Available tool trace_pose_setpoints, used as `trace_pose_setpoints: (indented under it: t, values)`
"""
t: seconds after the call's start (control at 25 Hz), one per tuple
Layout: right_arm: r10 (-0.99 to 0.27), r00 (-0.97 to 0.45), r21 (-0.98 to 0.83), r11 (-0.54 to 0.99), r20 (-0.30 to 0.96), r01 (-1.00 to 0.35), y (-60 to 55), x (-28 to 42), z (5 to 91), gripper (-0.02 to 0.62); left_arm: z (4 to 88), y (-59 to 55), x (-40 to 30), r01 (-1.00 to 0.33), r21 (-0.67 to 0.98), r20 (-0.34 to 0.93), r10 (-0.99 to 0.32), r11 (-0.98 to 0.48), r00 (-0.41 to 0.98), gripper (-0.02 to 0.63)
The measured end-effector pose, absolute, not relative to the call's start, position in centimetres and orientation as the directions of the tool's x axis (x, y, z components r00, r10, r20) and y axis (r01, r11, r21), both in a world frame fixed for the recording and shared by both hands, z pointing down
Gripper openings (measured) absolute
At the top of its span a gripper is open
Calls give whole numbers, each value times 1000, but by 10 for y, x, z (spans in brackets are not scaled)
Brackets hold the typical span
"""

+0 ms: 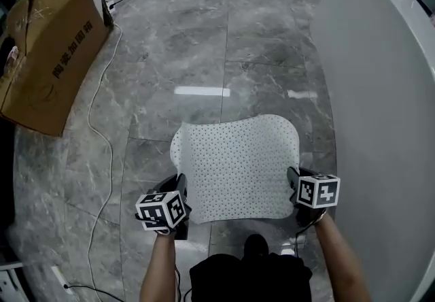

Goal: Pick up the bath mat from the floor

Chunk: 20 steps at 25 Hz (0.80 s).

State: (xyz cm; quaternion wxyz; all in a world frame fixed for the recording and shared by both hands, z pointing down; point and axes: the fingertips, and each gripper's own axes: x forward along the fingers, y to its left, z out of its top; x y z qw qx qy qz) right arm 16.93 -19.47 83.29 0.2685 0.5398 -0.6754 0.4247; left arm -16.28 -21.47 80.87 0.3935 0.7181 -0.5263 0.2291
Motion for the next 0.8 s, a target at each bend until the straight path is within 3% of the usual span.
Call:
trace_pose_setpoints:
  t: [0.44,0.8]
  values:
    - [-419,-295,-306,44,859,-951,-177,148,741,28,707,-190,-137,-925,370,769,-531,-85,356,15]
    - [-374,-332,-347,30,866,-938,-154,138,603,28,556,-171,-137,-929,366,785,-517,-59,342,15]
